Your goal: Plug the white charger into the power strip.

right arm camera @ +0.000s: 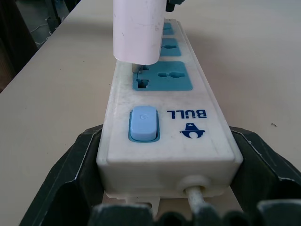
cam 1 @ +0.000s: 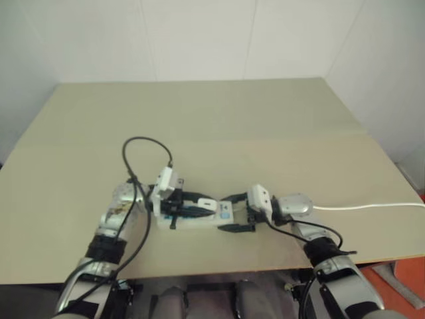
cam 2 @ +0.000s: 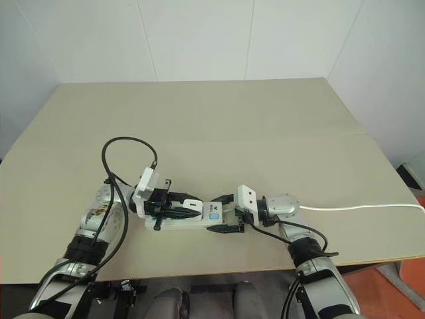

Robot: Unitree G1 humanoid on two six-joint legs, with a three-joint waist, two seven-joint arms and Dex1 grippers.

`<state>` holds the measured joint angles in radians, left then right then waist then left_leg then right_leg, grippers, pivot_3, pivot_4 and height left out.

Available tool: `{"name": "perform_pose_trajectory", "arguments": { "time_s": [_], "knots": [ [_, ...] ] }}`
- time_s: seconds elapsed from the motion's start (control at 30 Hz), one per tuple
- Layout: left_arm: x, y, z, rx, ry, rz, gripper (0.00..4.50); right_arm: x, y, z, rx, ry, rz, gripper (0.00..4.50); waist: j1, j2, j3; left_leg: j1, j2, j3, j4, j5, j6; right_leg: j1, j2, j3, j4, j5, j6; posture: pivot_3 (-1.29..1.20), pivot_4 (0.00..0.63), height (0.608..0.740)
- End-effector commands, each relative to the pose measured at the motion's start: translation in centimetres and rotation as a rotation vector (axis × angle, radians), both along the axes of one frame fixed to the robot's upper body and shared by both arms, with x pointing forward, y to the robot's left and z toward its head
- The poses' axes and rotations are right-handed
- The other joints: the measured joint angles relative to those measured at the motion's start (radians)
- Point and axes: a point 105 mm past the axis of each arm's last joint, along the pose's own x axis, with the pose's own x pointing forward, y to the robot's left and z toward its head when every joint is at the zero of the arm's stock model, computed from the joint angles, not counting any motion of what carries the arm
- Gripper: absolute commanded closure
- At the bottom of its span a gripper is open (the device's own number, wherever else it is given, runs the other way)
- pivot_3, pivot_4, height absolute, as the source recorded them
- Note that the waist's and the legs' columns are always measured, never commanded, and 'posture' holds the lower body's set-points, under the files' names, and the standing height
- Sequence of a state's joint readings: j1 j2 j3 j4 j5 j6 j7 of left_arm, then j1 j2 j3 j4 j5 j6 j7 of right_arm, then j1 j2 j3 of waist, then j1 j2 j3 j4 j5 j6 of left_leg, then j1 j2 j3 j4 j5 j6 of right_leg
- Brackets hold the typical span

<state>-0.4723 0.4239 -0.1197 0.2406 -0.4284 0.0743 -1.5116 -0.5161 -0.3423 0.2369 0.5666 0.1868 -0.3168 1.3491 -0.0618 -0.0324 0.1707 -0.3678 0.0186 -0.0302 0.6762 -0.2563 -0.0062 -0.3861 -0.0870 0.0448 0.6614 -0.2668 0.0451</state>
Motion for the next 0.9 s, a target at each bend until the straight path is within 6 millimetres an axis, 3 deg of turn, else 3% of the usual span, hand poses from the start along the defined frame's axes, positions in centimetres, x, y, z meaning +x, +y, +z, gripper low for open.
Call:
{"name": "perform_pose_trajectory", "arguments": {
  "time_s": [0.03, 0.9],
  "knots": [
    [0.1, -0.1, 0.1, -0.014, -0.024, 0.015, 3.47, -0.6, -0.7, -2.2, -0.065, 0.082, -0.021, 1.09, 0.000, 0.000, 0.000, 0.000, 0.000, 0.000, 0.000, 0.000, 0.000, 0.000, 0.000, 0.000, 0.000, 0.000, 0.000, 0.00, 0.150, 0.740],
    [0.4, 0.4, -1.4, 0.023, -0.003, 0.036, 3.47, -0.8, -1.0, -2.5, -0.090, 0.096, -0.017, 1.09, 0.002, 0.000, 0.000, 0.000, 0.000, 0.000, -0.003, 0.000, 0.000, 0.000, 0.000, 0.000, -0.004, 0.000, 0.000, 0.00, 0.150, 0.740]
  ]
}}
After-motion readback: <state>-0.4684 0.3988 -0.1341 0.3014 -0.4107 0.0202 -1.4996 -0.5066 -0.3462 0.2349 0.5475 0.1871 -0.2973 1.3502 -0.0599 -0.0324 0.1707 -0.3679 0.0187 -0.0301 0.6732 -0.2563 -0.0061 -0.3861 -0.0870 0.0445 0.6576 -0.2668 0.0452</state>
